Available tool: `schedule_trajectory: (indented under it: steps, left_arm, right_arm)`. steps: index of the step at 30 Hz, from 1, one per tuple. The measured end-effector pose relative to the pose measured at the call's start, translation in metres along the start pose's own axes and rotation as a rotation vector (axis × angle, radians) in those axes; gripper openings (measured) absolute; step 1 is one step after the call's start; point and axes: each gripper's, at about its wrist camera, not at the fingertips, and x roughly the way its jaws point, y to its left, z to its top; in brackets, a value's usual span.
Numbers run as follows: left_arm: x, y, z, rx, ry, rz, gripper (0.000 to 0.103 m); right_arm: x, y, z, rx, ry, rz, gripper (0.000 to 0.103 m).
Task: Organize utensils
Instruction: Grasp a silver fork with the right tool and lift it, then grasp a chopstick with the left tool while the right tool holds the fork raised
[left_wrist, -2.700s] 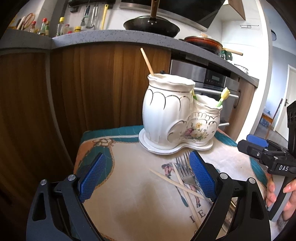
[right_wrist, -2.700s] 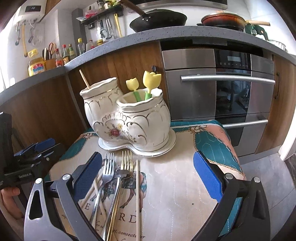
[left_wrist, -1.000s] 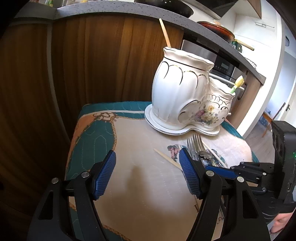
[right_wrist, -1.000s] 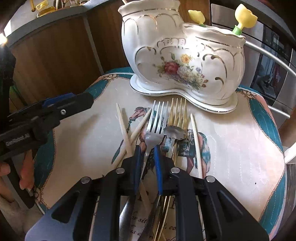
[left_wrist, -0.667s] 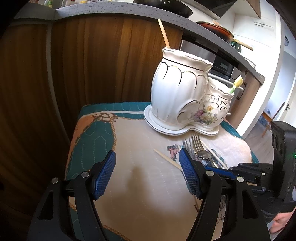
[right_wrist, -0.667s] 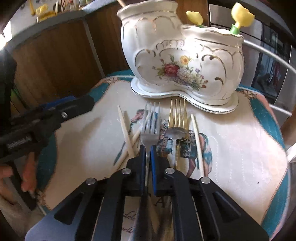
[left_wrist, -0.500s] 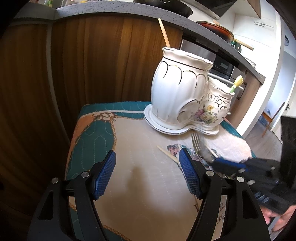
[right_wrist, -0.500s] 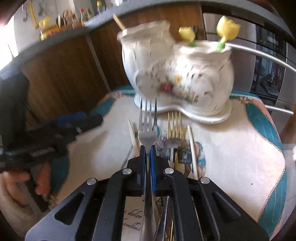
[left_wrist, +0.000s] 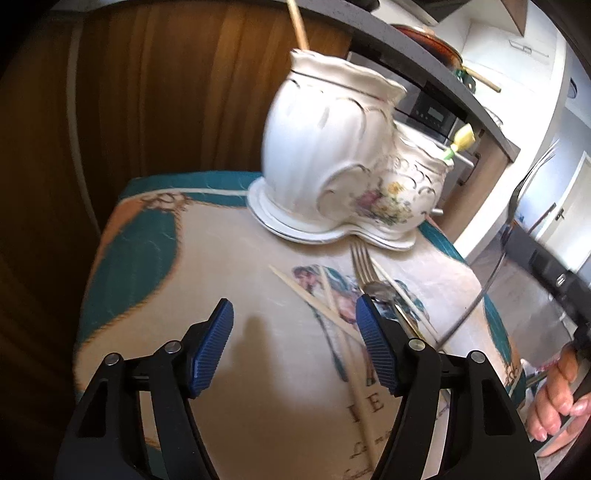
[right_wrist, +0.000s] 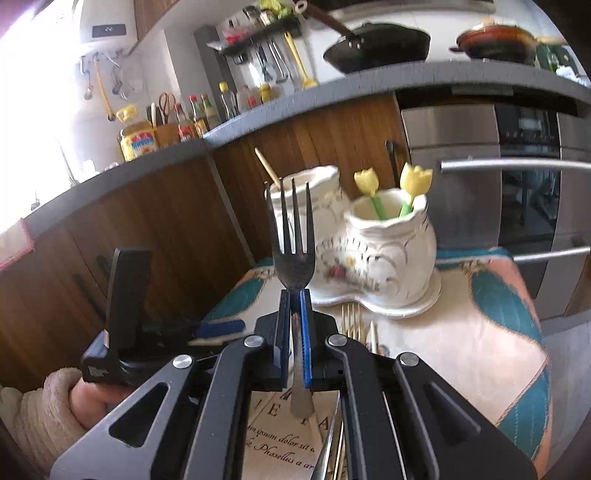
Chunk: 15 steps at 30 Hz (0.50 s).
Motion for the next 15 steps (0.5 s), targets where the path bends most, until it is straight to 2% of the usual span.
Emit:
schedule_trajectory:
  steps: [6,12,15]
  left_arm:
    - [0.014,-0.016,0.0,0.005,0.044,-0.015,0.059]
    - [0.034,-0.011,0.01,-0.084,0.096,-0.033,0.05]
    - [0.04,-0.01,0.014,-0.088,0.092,-0.003,0.045]
  right_arm:
    - [-0.024,-0.003,0.006,-0.014,-0.07,-0.023,0.005]
    - [-0.035,-0.011,0.011,-0.012,-0.096,-0.033,0.005]
    - [-0.037,-0.012,0.011,-0.011,-0.098,-0.03,0.005]
